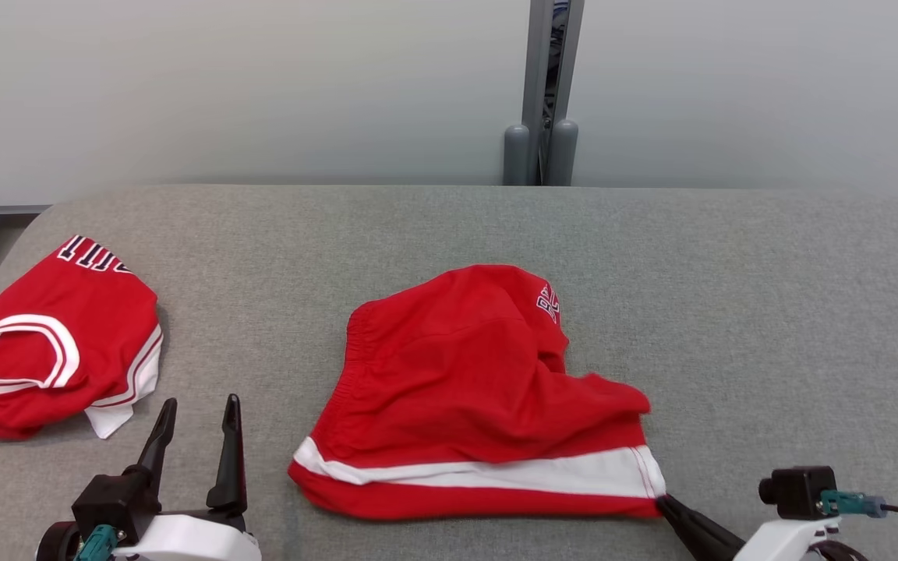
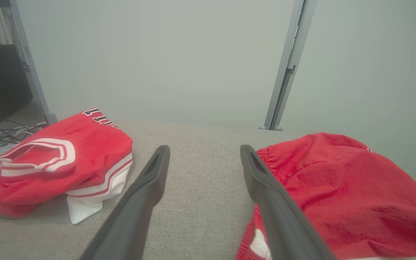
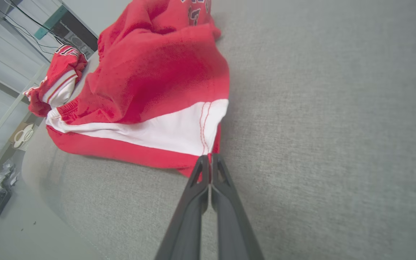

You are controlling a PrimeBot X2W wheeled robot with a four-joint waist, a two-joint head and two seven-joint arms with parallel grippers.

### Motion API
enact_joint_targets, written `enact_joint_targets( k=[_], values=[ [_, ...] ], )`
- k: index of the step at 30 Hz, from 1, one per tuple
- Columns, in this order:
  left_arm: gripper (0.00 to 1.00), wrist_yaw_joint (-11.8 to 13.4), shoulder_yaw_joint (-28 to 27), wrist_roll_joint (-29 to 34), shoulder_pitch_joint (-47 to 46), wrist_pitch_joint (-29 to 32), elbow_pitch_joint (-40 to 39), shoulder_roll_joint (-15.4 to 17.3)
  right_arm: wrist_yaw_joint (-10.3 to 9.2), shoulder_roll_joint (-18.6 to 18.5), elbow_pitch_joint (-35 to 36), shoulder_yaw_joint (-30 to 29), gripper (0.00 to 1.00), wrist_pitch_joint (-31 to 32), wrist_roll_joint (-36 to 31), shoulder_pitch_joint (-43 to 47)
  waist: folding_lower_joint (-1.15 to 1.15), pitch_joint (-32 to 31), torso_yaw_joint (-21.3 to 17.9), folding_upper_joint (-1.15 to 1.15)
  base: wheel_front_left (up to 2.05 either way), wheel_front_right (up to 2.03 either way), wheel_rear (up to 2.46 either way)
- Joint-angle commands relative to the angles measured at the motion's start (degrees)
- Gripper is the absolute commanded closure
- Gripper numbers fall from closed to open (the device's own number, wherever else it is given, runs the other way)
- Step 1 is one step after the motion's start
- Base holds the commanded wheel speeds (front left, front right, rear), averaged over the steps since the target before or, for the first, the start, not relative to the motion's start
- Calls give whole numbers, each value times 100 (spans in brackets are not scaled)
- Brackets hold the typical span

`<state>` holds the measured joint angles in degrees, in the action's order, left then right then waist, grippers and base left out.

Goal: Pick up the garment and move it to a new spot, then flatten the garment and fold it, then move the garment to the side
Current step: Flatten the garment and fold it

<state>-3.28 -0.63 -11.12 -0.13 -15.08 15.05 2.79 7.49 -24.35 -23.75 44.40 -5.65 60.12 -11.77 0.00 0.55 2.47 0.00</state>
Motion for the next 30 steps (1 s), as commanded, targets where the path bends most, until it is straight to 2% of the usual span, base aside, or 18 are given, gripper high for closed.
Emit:
enact_joint_targets(
  k=[1, 6, 7, 8, 9, 19, 25, 30],
  values=[
    [0, 10, -24, -15, -21, -11, -13, 22, 1, -75, -38, -39, 100, 54, -81, 87, 0, 24, -23, 0, 0, 0, 0],
    [0, -32, -89, 18, -71, -11, 35, 22, 1, 103, -205, -246, 100, 315, -327, 213, 0, 60, -89, 0, 0, 0, 0],
    [0, -41, -102, 25, -80, -11, 39, 23, 1, 141, -207, -298, 92, 332, -383, 220, 0, 63, -98, 0, 0, 0, 0],
    [0, -51, -113, 32, -86, -11, 42, 22, 1, 168, -204, -359, 55, 337, -434, 233, 0, 65, -105, 0, 0, 0, 0],
    [0, -52, -118, 37, -86, -11, 43, 22, 1, 183, -197, -417, 0, 325, -516, 238, 0, 66, -110, 0, 0, 0, 0],
    [0, -53, -234, 122, 4, -11, -52, 22, 1, 368, 52, -1168, 0, -136, -1235, 254, 0, -38, -148, 0, 0, 0, 0],
    [0, -97, -311, 301, 44, -11, -41, 24, 1, 745, -170, -1743, 0, -654, -2227, 166, 0, -116, -154, 0, 0, 0, 0],
    [0, -96, -298, 497, 146, -11, -109, 50, 1, 1137, -319, -2338, 0, -845, -3056, 290, 0, -198, -141, 0, 0, 0, 0]
  ],
)
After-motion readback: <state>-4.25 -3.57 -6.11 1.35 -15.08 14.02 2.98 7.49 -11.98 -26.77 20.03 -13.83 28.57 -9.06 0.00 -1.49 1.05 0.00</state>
